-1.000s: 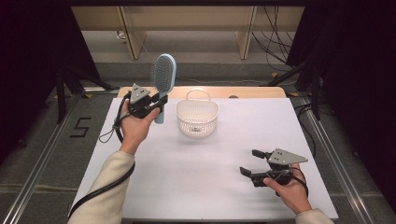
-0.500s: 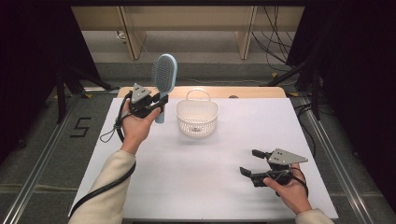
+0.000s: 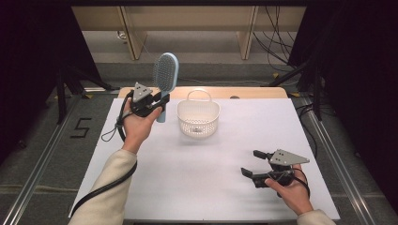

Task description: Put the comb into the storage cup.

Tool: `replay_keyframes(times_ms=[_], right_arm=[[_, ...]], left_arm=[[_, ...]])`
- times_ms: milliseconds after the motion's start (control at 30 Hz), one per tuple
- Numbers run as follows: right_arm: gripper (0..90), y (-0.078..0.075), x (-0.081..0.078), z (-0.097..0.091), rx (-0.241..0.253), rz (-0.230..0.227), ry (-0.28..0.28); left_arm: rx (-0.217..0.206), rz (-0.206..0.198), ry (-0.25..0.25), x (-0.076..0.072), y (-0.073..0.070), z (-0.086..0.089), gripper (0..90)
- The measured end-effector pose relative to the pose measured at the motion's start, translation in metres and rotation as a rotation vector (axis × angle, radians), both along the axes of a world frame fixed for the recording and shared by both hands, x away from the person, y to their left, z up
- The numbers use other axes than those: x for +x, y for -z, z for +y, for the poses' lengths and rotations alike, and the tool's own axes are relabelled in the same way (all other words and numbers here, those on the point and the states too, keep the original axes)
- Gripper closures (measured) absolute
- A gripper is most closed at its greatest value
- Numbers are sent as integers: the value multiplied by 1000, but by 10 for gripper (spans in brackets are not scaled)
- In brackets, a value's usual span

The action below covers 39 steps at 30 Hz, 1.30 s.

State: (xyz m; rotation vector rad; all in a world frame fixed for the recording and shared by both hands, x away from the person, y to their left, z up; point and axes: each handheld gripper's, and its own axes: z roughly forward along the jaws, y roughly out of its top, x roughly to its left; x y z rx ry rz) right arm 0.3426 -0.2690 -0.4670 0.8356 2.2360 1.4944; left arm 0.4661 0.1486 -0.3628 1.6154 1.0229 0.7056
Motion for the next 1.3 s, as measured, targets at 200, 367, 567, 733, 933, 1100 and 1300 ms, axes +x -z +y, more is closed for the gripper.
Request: replay_keyframes(times_ms=[200, 367, 567, 733, 933, 1100, 1300], right_arm=[[164, 0, 0, 0, 1, -3, -2], [164, 0, 0, 0, 1, 0, 0], [164, 0, 0, 0, 2, 0, -1], [164, 0, 0, 0, 1, -2, -2], [164, 0, 0, 0, 0, -2, -2], [164, 0, 0, 0, 0, -2, -1], [164, 0, 0, 0, 0, -2, -1]], left_arm=[[-2, 0, 0, 1, 0, -1, 699], [-6, 0, 1, 2, -1, -1, 700], [-8, -5, 4, 2, -2, -3, 699], [-8, -5, 6, 2, -3, -4, 700], [-5, -10, 5, 3, -5, -6, 699], [-7, -9, 8, 3, -6, -7, 699], [-8, -9, 12, 4, -6, -9, 699]])
